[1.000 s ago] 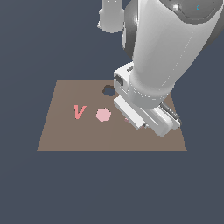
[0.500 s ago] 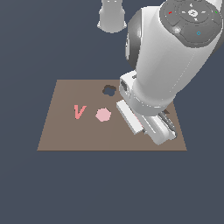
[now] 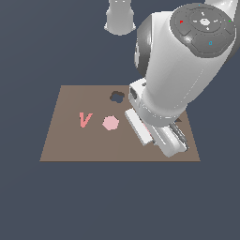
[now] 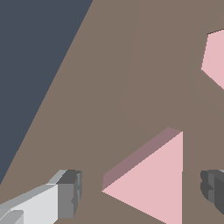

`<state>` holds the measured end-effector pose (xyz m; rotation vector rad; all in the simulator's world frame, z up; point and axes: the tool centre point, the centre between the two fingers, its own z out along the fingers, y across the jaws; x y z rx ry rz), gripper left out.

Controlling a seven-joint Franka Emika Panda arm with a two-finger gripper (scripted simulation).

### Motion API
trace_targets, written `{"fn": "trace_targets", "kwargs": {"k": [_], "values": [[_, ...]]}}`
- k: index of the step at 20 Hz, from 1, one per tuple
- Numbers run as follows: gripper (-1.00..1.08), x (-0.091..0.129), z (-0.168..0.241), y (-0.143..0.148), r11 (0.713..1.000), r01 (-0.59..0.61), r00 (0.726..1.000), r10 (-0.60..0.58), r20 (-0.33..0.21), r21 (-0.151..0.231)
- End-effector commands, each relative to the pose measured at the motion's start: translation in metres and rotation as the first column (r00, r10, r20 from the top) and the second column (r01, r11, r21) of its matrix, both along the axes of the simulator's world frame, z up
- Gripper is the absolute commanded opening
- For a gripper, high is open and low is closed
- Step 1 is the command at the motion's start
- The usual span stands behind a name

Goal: Insert a designated object into the corresponding slot on a board.

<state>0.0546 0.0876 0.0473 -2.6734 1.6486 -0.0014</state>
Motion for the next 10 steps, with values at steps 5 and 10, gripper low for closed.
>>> {"fn": "trace_targets", "kwargs": {"k": [5,10], "values": [[1.0,0.0,-0.017,0.0,1.0,0.004,1.0,-0.004,-0.001,0.0],[-1.0,0.0,-0.017,0.0,1.0,0.004,1.0,-0.004,-0.001,0.0]]}}
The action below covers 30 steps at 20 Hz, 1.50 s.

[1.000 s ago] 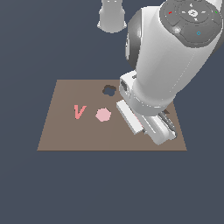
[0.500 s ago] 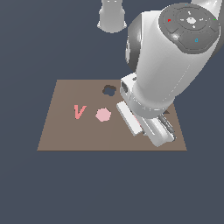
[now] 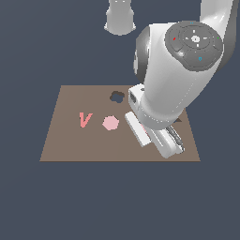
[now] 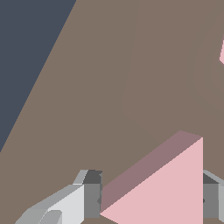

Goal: Insert a designated object into the corresponding slot on a board.

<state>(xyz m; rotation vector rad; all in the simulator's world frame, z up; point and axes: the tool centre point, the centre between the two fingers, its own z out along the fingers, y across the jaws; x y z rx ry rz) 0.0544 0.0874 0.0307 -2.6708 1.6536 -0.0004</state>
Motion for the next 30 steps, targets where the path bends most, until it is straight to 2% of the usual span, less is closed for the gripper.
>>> {"fn": "trace_targets", "kwargs": {"k": [1,14,22,26,30], "values": [[-1.0,0.0,-0.001,0.0,1.0,0.0,1.0,0.0,0.0,0.0],[-1.0,0.0,0.003,0.001,1.0,-0.004,1.0,0.004,-0.001,0.0],[-1.0,-0.003,0.004,0.021,0.993,-0.116,0.993,0.116,-0.001,0.0],[-1.0,-0.008,0.005,0.041,0.974,-0.226,0.974,0.226,0.0,0.0],[-1.0,-0.018,0.007,0.065,0.932,-0.363,0.932,0.363,0.0,0.0]]}}
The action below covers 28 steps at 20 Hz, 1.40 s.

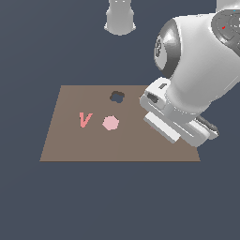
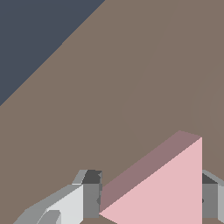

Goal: Insert a designated object into the corresponding slot on a board.

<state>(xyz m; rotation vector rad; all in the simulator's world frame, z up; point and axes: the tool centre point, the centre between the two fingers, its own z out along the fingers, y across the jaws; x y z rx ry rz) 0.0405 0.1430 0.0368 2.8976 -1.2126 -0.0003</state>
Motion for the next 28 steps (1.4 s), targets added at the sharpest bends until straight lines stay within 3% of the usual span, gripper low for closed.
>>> {"fn": "trace_targets", "kwargs": {"k": [1,10,22,23,28], "values": [[-1.0,-0.007,0.001,0.015,0.996,-0.088,0.996,0.088,0.0,0.0],[-1.0,-0.028,0.003,0.044,0.96,-0.281,0.96,0.281,0.0,0.0],[-1.0,-0.033,-0.006,0.048,0.951,-0.31,0.951,0.31,0.0,0.0],[1.0,-0.033,-0.006,0.048,0.951,-0.31,0.951,0.31,0.0,0.0],[1.0,-0.033,-0.006,0.048,0.951,-0.31,0.951,0.31,0.0,0.0]]}}
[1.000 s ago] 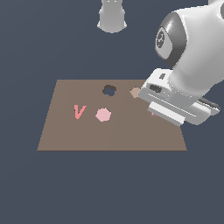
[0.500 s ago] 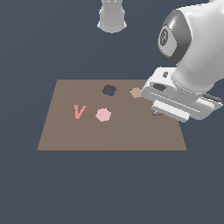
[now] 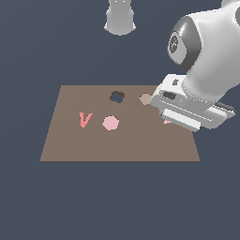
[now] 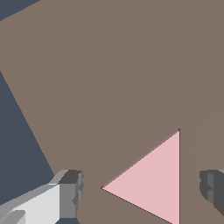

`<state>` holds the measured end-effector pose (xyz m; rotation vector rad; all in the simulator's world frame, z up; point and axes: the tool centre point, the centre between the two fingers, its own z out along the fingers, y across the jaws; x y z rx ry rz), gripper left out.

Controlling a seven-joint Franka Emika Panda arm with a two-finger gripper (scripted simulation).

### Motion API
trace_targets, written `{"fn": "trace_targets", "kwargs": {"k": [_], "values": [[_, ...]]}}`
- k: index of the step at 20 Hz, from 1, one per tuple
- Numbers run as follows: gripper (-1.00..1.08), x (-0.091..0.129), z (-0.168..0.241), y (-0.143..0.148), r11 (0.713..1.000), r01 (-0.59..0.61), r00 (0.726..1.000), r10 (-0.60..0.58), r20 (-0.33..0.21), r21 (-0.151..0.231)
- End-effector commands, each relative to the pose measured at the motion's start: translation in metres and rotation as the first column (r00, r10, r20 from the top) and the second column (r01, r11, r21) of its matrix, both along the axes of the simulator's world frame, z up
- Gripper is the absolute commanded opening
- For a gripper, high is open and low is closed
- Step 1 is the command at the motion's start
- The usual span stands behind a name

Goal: Insert a designated object into the corresponding slot on a board.

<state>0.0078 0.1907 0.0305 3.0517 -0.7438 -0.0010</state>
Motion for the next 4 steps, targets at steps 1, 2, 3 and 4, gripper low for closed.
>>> {"fn": "trace_targets", "kwargs": {"k": [1,2,3,4], "values": [[1.0,0.0001,0.0,0.0,1.0,0.0,1.0,0.0,0.0,0.0],[1.0,0.0001,0.0,0.0,1.0,0.0,1.0,0.0,0.0,0.0],[1.0,0.0001,0.0,0.0,1.0,0.0,1.0,0.0,0.0,0.0],[1.0,0.0001,0.0,0.0,1.0,0.0,1.0,0.0,0.0,0.0]]}}
